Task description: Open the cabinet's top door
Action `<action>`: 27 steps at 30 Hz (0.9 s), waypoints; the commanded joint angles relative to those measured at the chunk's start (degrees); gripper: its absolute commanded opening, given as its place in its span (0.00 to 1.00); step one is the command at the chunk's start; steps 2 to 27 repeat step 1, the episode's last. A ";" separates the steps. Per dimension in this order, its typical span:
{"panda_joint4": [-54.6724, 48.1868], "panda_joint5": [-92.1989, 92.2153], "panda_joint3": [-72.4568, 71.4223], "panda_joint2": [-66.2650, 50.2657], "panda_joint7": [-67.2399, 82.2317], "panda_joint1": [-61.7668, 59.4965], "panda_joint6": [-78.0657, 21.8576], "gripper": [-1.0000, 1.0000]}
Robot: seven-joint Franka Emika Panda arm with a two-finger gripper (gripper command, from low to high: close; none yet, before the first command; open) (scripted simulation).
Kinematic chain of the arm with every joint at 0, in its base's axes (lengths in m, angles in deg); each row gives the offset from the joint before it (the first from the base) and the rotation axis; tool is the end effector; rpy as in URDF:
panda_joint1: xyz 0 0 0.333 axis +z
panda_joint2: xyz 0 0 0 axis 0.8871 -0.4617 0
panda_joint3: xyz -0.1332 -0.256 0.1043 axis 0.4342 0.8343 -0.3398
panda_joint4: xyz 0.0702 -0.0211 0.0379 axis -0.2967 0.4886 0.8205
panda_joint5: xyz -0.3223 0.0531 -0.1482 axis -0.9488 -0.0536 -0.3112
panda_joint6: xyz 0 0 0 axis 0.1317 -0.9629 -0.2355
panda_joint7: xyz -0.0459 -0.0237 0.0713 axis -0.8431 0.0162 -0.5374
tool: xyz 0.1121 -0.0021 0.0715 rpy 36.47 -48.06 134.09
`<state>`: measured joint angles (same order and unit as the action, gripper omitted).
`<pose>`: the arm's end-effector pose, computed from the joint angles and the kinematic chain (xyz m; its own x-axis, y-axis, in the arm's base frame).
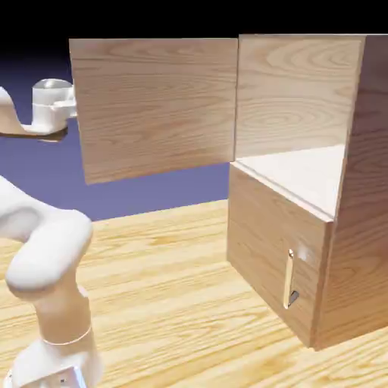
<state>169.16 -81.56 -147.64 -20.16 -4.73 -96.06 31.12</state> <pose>0.1401 0.3691 0.5547 0.7064 0.0361 -0.7069 0.7060 0.0357 0.7073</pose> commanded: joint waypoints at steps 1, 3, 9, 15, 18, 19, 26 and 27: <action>-0.91 0.14 -0.50 0.33 0.33 -0.98 -0.39 0.00; -0.91 0.14 -0.50 0.33 0.33 -0.98 -0.39 0.00; -0.91 0.14 -0.50 0.33 0.33 -0.98 -0.39 0.00; -0.91 0.14 -0.50 0.33 0.33 -0.98 -0.39 0.00; -0.91 0.14 -0.50 0.33 0.33 -0.98 -0.39 0.00; -0.91 0.14 -0.50 0.33 0.33 -0.98 -0.39 0.00; -0.91 0.14 -0.50 0.33 0.33 -0.98 -0.39 0.00; -0.91 0.14 -0.50 0.33 0.33 -0.98 -0.39 0.00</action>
